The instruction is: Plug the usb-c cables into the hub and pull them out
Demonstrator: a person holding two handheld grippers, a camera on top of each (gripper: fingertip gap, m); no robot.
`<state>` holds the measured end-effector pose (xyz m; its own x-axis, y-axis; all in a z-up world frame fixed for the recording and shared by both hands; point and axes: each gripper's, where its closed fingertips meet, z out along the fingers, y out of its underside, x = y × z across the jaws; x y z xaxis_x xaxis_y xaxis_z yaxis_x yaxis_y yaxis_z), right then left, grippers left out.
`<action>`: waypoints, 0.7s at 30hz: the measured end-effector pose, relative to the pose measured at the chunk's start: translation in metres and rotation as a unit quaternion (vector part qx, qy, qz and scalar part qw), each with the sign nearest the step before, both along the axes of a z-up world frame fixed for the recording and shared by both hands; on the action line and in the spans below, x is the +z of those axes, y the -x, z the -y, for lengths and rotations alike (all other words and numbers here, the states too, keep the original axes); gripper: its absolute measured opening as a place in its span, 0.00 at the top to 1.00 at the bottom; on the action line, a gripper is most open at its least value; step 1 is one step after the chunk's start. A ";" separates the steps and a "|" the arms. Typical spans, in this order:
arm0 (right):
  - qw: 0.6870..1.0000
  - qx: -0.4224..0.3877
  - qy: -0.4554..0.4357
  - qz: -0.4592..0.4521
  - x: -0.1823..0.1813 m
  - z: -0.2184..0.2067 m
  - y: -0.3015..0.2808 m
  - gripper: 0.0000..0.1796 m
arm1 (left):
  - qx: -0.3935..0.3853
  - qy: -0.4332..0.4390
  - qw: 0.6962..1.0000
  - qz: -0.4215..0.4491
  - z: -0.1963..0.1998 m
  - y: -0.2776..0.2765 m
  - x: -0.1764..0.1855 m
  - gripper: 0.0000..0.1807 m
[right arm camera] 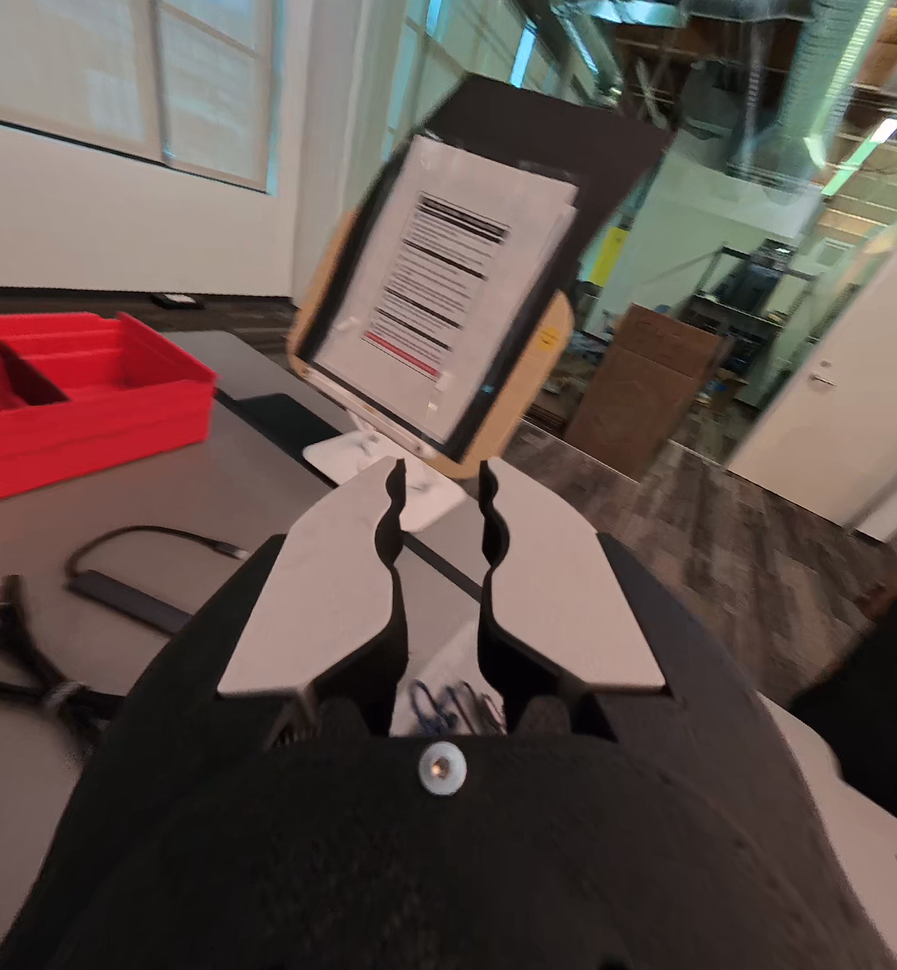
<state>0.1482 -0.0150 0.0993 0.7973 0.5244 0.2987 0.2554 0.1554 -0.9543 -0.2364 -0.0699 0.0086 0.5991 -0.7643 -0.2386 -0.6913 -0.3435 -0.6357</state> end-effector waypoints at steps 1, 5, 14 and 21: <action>1.000 0.017 0.001 -0.003 0.001 0.003 0.009 0.85 | -0.019 -0.005 0.999 0.031 0.005 -0.027 -0.001 0.92; 0.993 0.116 0.015 -0.010 -0.003 0.013 0.057 0.84 | -0.141 0.025 0.966 0.213 0.042 -0.141 -0.015 0.92; 0.886 0.427 0.132 -0.123 -0.013 0.067 0.139 0.82 | -0.371 0.079 0.819 0.430 0.078 -0.231 0.039 0.92; 0.806 0.532 0.180 -0.187 -0.002 0.094 0.165 0.83 | -0.483 0.137 0.710 0.494 0.103 -0.221 0.057 0.92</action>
<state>-0.0169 -0.1089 0.0972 -0.1626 0.9696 -0.1828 -0.1549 -0.2081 -0.9658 -0.0155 -0.1732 0.0659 -0.4645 -0.8691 0.1701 0.0490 -0.2170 -0.9749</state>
